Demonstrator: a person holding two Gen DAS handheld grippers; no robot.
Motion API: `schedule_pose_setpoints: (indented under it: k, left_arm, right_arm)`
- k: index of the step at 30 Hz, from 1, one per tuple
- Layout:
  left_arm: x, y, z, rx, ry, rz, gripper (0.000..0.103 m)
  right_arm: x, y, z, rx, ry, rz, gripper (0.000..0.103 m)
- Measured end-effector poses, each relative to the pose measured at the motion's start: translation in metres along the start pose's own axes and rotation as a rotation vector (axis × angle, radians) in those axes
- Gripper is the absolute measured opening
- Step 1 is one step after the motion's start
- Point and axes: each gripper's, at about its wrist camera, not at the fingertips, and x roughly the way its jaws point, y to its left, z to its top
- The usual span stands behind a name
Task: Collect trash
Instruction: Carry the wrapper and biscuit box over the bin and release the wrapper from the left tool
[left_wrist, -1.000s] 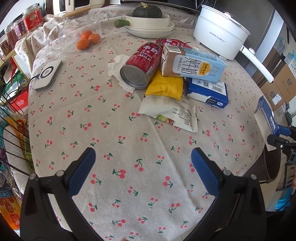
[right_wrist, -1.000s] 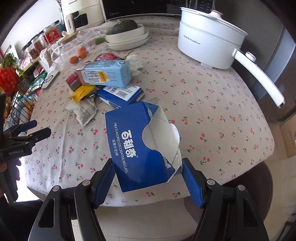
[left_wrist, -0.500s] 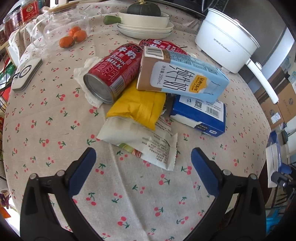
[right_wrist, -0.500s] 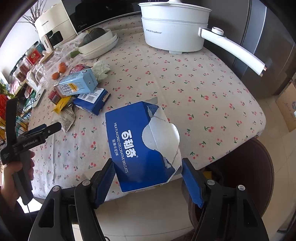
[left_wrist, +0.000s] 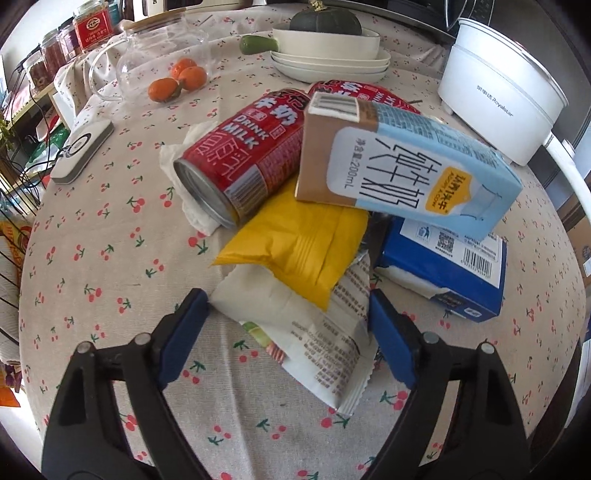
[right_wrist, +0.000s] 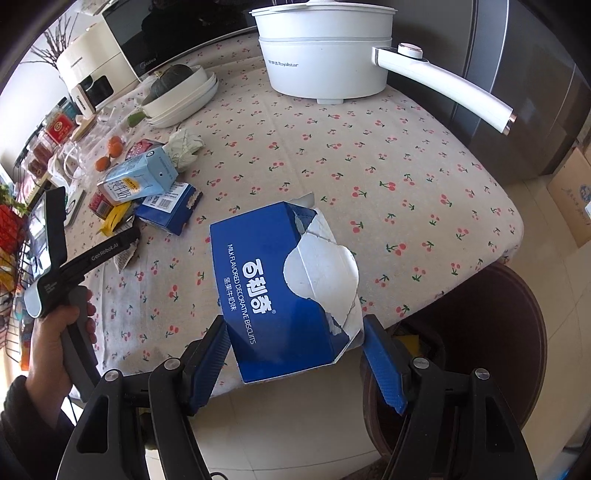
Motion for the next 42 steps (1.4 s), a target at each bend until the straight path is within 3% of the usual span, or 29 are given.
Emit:
schedule_pose_setpoints:
  k: [5, 7, 16, 25, 31, 42]
  left_arm:
    - [-0.01, 0.016, -0.003, 0.066, 0.029, -0.069, 0.06]
    - [-0.014, 0.026, -0.005, 0.076, 0.049, -0.117, 0.057]
    - [-0.032, 0.063, -0.023, 0.13, 0.108, -0.217, 0.055]
    - [-0.064, 0.081, -0.037, 0.151, 0.084, -0.274, 0.055]
    - [-0.085, 0.061, -0.037, 0.181, 0.053, -0.341, 0.055]
    - [-0.106, -0.019, -0.049, 0.309, 0.036, -0.454, 0.055]
  right_arm:
    - [0.0, 0.004, 0.001, -0.002, -0.006, 0.001, 0.073]
    - [-0.001, 0.006, 0.001, -0.007, -0.011, 0.002, 0.073]
    - [-0.011, 0.011, -0.001, -0.01, -0.033, 0.016, 0.073]
    - [-0.02, 0.008, -0.002, 0.01, -0.051, 0.03, 0.073]
    - [-0.026, -0.001, -0.008, 0.014, -0.058, 0.025, 0.073]
    - [-0.045, -0.05, -0.038, 0.065, -0.061, -0.019, 0.073]
